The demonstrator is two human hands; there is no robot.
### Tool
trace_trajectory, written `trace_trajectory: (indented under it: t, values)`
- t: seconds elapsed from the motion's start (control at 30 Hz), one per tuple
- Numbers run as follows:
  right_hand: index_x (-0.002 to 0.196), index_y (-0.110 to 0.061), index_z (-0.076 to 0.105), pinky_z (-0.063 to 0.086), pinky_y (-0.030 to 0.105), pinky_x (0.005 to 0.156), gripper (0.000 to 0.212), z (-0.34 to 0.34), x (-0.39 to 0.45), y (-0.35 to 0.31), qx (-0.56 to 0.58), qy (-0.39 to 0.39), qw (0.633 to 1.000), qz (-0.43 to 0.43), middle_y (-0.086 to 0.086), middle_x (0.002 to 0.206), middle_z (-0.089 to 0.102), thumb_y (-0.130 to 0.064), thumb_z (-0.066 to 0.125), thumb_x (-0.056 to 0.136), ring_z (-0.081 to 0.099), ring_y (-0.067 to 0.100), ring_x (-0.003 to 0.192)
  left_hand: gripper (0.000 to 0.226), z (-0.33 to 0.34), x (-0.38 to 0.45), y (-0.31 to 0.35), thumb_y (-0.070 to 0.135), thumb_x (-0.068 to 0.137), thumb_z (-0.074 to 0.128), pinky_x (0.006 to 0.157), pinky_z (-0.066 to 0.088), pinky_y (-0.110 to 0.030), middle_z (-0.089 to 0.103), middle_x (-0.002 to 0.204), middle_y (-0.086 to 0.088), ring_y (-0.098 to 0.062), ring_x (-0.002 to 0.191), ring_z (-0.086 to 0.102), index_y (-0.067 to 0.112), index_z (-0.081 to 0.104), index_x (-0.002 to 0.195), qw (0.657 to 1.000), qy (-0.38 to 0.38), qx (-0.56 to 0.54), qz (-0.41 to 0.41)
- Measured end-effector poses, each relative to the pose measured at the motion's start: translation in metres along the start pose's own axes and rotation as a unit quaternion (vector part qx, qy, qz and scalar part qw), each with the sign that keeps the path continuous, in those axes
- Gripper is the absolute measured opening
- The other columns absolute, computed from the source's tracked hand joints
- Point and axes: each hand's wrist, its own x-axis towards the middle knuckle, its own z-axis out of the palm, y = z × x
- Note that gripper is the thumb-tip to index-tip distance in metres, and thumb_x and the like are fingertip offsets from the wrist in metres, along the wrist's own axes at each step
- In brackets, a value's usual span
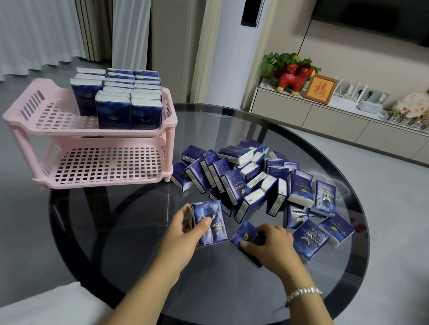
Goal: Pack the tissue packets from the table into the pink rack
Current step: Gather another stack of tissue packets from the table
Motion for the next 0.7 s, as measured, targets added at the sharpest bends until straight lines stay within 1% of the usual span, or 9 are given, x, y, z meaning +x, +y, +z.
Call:
trace_trajectory:
  t: [0.1,0.17,0.2,0.27,0.33,0.43,0.57,0.63,0.7]
  values:
    - [0.085,-0.014,0.053,0.036,0.027,0.060,0.020,0.005,-0.002,0.005,0.162,0.036,0.986,0.010,0.002,0.081,0.056,-0.030,0.066,0.084,0.051,0.016,0.075,0.055,0.001,0.000,-0.001,0.035,0.080,0.072,0.100,0.048,-0.043,0.065,0.121,0.005,-0.015,0.109,0.063,0.025,0.051,0.130,1.000,0.004,0.019,0.007]
    - [0.082,-0.017,0.055,0.035,0.023,0.055,0.012,0.006,-0.006,0.004,0.287,0.059,0.956,0.014,-0.003,0.073,0.055,-0.024,0.062,0.088,0.048,0.012,0.065,0.051,0.000,0.000,-0.002,0.030,0.082,0.071,0.100,0.048,-0.040,0.065,0.121,0.005,-0.013,0.109,0.063,0.022,0.052,0.130,1.000,0.005,0.024,0.014]
    - [0.084,-0.017,0.058,0.035,0.021,0.055,0.008,0.007,-0.008,0.003,0.346,0.064,0.936,0.010,-0.003,0.072,0.056,-0.023,0.060,0.090,0.049,0.011,0.064,0.050,0.000,-0.001,-0.002,0.030,0.082,0.071,0.100,0.049,-0.040,0.066,0.119,0.006,-0.012,0.108,0.063,0.022,0.053,0.128,0.999,0.002,0.025,0.019]
    - [0.094,-0.014,0.065,0.041,0.020,0.060,0.012,0.008,-0.013,-0.004,0.451,0.049,0.891,-0.005,0.002,0.078,0.065,-0.022,0.057,0.092,0.055,0.013,0.067,0.049,0.000,-0.002,-0.002,0.028,0.081,0.073,0.097,0.051,-0.039,0.068,0.115,0.007,-0.011,0.105,0.065,0.023,0.053,0.126,0.999,-0.004,0.028,0.023]
    - [0.099,-0.011,0.068,0.049,0.028,0.071,0.018,0.011,-0.017,-0.014,0.523,0.022,0.852,-0.030,0.010,0.090,0.072,-0.020,0.055,0.093,0.063,0.020,0.077,0.052,0.002,-0.003,-0.001,0.025,0.080,0.074,0.094,0.052,-0.040,0.070,0.111,0.006,-0.013,0.102,0.067,0.022,0.052,0.126,1.000,-0.011,0.016,0.016]
    - [0.099,-0.011,0.068,0.053,0.027,0.073,0.021,0.021,-0.018,-0.030,0.556,0.013,0.830,-0.052,0.009,0.092,0.073,-0.017,0.048,0.097,0.066,0.020,0.081,0.048,0.004,-0.003,-0.002,0.017,0.079,0.075,0.093,0.052,-0.047,0.072,0.108,-0.001,-0.020,0.099,0.068,0.022,0.053,0.122,0.999,-0.025,-0.021,0.000]
    - [0.105,-0.015,0.066,0.052,0.039,0.087,0.023,0.032,-0.016,-0.041,0.554,0.034,0.831,-0.044,0.006,0.098,0.072,-0.022,0.045,0.098,0.067,0.023,0.093,0.041,0.004,-0.006,0.001,0.020,0.075,0.075,0.089,0.053,-0.048,0.074,0.101,-0.006,-0.026,0.094,0.070,0.026,0.055,0.110,0.997,-0.031,-0.068,-0.013]
    - [0.109,-0.017,0.064,0.051,0.041,0.091,0.024,0.036,-0.014,-0.043,0.538,0.048,0.841,-0.037,0.004,0.102,0.071,-0.027,0.046,0.097,0.067,0.021,0.097,0.052,0.005,-0.006,0.001,0.032,0.065,0.078,0.089,0.053,-0.046,0.072,0.105,-0.007,-0.024,0.096,0.069,0.026,0.054,0.110,0.996,-0.038,-0.077,-0.022]
    - [0.112,-0.019,0.063,0.051,0.042,0.092,0.023,0.039,-0.014,-0.045,0.526,0.047,0.849,-0.035,0.002,0.104,0.071,-0.028,0.048,0.096,0.067,0.018,0.097,0.076,0.006,-0.004,0.001,0.047,0.049,0.084,0.089,0.054,-0.044,0.071,0.109,-0.005,-0.022,0.099,0.068,0.025,0.052,0.115,0.996,-0.036,-0.075,-0.033]
